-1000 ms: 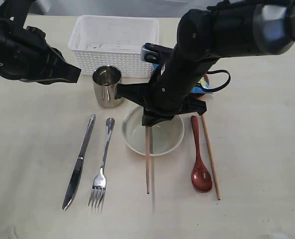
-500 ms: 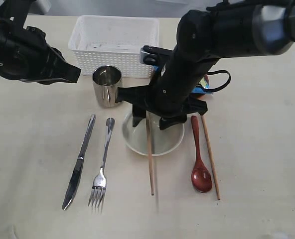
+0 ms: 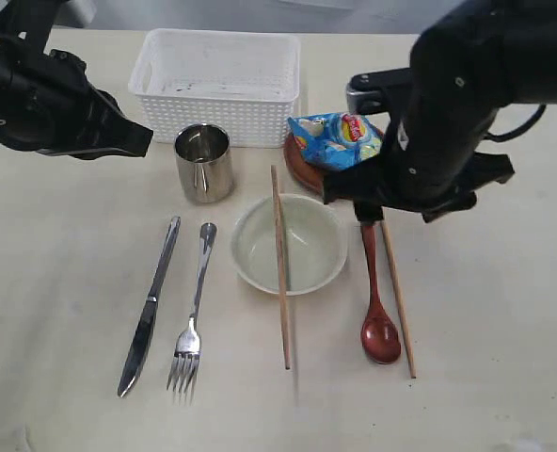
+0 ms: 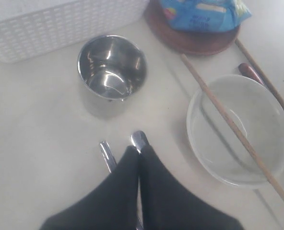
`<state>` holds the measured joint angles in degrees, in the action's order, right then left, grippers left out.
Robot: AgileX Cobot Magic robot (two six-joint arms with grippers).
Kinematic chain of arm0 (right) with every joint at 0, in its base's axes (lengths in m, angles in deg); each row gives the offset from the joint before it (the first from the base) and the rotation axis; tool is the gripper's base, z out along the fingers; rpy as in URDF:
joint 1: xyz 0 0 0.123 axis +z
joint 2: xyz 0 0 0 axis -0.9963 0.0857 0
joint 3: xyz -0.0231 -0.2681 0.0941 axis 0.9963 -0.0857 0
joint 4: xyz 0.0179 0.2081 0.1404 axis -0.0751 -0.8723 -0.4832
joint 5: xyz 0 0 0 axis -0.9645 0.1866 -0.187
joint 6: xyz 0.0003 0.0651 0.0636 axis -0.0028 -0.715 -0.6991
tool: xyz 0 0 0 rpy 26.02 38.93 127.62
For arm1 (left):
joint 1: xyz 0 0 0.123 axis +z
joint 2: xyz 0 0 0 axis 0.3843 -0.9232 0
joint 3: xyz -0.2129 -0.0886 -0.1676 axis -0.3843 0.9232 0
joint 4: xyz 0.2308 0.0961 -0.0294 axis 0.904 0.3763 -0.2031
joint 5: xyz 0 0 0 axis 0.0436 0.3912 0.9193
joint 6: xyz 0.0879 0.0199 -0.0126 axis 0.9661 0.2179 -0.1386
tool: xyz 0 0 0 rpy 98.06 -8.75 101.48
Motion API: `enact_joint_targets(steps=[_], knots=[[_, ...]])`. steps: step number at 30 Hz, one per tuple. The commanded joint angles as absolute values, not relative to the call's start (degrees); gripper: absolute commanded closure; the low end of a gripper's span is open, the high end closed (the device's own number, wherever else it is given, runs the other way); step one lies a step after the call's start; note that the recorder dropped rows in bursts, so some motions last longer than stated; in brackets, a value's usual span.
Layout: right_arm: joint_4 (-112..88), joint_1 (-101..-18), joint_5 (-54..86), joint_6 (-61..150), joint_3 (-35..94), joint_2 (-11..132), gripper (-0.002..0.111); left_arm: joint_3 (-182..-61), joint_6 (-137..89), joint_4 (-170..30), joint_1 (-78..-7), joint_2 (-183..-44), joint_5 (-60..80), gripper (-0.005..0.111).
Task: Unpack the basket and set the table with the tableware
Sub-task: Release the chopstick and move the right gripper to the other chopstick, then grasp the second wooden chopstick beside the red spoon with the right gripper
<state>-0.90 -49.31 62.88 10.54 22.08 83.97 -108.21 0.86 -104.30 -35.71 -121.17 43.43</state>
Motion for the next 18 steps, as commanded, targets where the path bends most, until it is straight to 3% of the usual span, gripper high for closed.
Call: enact_joint_targets(steps=[1,3,7,18], knots=[[-0.7,-57.2,51.8,9.8,12.1,83.7,0.056,-108.1,0.5,-104.6,-36.0,-120.7,42.8,0.107],[-3.3,-58.9,47.9,11.6,8.7,83.7,0.06,-108.1,0.5,-104.6,-36.0,-120.7,42.8,0.107],[-9.5,-58.3,45.4,18.2,6.8,83.7,0.055,-108.1,0.5,-104.6,-36.0,-120.7,42.8,0.107],[-11.0,-55.6,44.1,19.3,6.6,83.9,0.055,-108.1,0.5,-104.6,-36.0,-120.7,42.8,0.107]])
